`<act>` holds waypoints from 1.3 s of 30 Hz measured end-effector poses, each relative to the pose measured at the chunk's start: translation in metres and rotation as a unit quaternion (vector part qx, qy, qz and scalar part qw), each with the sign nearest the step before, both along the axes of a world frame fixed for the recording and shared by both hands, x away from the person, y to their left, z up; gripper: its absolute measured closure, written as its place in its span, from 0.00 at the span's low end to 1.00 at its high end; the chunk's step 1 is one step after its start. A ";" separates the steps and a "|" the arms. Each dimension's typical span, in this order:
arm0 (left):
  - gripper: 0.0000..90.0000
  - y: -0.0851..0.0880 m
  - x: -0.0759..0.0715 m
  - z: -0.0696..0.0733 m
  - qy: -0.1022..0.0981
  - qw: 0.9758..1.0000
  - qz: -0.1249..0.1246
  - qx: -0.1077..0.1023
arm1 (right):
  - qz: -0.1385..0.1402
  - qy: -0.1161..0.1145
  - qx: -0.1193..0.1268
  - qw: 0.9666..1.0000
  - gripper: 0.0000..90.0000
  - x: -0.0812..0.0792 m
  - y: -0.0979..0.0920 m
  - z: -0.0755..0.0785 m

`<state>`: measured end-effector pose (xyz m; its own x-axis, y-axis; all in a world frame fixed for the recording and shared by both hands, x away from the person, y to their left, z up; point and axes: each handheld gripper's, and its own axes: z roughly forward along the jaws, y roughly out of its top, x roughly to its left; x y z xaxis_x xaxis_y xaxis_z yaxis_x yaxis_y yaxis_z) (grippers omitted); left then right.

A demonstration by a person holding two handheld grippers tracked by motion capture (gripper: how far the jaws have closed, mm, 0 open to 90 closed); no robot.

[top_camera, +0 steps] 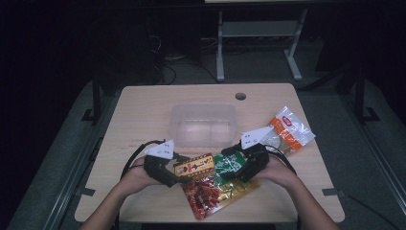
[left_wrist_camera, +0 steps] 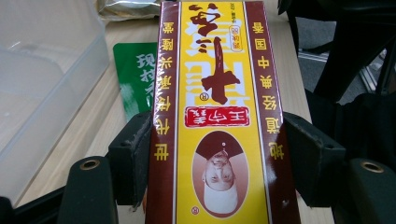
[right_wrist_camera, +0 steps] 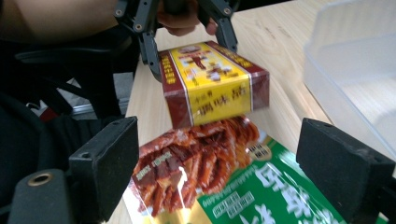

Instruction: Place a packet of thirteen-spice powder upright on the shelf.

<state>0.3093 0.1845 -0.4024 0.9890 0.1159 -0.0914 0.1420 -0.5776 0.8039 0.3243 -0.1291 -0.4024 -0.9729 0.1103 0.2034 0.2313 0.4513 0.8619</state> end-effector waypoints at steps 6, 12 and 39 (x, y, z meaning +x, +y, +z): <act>0.35 -0.002 -0.002 -0.002 0.000 1.000 -0.011 -0.007 | 0.020 -0.001 0.011 1.000 0.15 0.000 0.013 -0.001; 0.35 -0.004 -0.005 0.000 -0.008 1.000 -0.018 -0.013 | 0.026 -0.006 0.002 1.000 0.16 -0.003 0.021 -0.002; 0.35 -0.007 -0.007 -0.004 0.009 0.999 -0.030 -0.032 | 0.031 -0.025 0.006 0.999 0.31 -0.011 0.028 -0.001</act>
